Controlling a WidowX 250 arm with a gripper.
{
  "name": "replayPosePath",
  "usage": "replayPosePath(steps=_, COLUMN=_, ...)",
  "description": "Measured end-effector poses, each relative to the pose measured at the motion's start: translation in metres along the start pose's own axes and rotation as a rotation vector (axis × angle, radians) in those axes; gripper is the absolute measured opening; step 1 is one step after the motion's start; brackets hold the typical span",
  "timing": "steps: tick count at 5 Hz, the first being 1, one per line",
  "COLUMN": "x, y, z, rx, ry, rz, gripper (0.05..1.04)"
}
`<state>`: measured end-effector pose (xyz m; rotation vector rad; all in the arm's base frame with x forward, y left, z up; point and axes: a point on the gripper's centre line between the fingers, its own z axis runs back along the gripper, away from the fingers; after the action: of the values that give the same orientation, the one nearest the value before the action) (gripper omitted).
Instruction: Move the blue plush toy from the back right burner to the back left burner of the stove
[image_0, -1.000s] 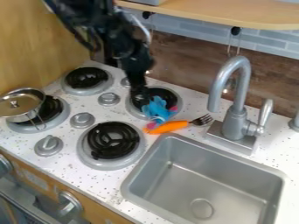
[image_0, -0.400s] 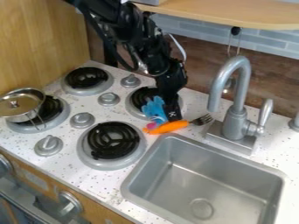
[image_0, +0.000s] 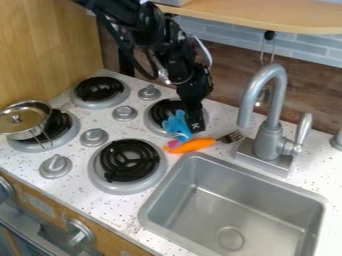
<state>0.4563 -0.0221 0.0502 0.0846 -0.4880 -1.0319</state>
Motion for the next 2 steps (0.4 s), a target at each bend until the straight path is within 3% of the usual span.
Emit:
replayPosePath(steps=1, x=-0.015, y=0.0, z=-0.026, rx=-0.034, ry=0.049, rz=-0.007, gripper=1.001)
replayPosePath(steps=2, x=-0.025, y=0.006, z=-0.037, rx=-0.047, ry=0.087, rz=-0.007, gripper=0.969)
